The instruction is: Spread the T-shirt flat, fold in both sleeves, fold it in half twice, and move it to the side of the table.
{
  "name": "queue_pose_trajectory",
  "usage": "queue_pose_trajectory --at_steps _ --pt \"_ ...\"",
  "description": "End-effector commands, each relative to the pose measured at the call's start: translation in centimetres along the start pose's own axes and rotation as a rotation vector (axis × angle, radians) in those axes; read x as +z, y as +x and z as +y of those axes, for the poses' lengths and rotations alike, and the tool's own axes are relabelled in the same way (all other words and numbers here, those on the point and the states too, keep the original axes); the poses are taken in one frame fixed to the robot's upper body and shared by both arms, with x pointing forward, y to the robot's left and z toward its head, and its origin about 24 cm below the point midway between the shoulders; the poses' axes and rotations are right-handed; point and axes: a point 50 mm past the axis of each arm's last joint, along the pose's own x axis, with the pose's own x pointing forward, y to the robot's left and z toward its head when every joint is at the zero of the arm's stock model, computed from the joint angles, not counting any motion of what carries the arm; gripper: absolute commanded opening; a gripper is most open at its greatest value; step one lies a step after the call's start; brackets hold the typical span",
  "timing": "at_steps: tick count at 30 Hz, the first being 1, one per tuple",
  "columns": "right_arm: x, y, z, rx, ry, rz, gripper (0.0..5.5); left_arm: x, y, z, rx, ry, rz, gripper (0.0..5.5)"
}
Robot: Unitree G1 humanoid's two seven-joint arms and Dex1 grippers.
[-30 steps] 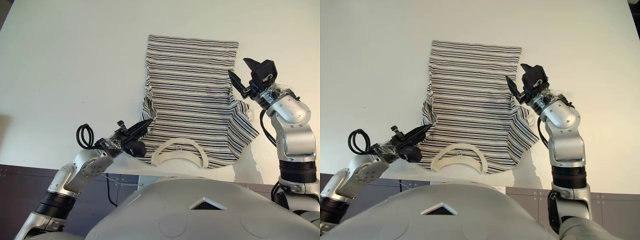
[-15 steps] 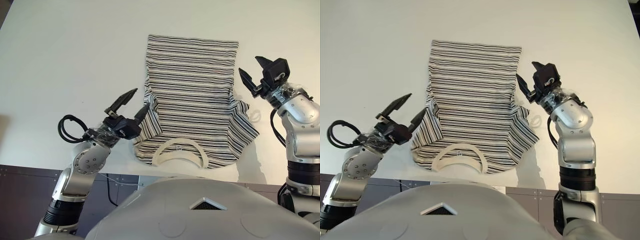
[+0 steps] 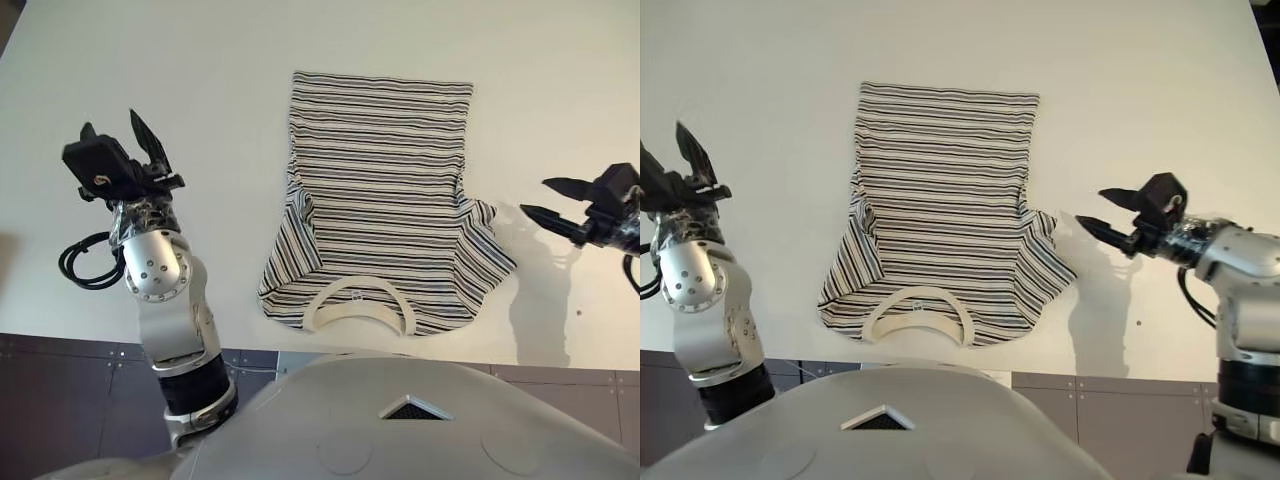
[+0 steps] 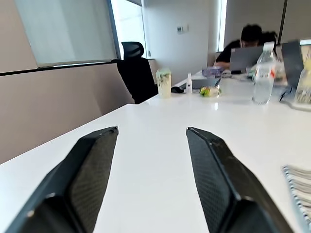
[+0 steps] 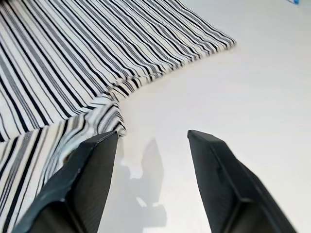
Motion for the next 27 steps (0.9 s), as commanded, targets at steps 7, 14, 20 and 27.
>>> queue_pose_trajectory --at_steps 7,14,20,27 --pt "-4.4 -1.8 1.3 -0.078 0.084 0.210 2.63 -1.6 -2.8 2.8 0.203 -0.021 0.139 2.61" --pt "-0.6 -0.6 4.2 0.445 -0.992 0.168 2.63 -1.2 -2.4 3.3 0.232 0.005 0.094 2.61" --pt "-2.3 -3.0 4.1 0.633 -1.205 0.195 2.63 -1.8 -3.4 3.3 0.242 0.018 0.120 2.61" --pt "-6.3 -2.7 7.7 0.660 -1.159 0.088 2.63 -1.7 -2.2 2.8 0.207 0.039 0.089 2.61"
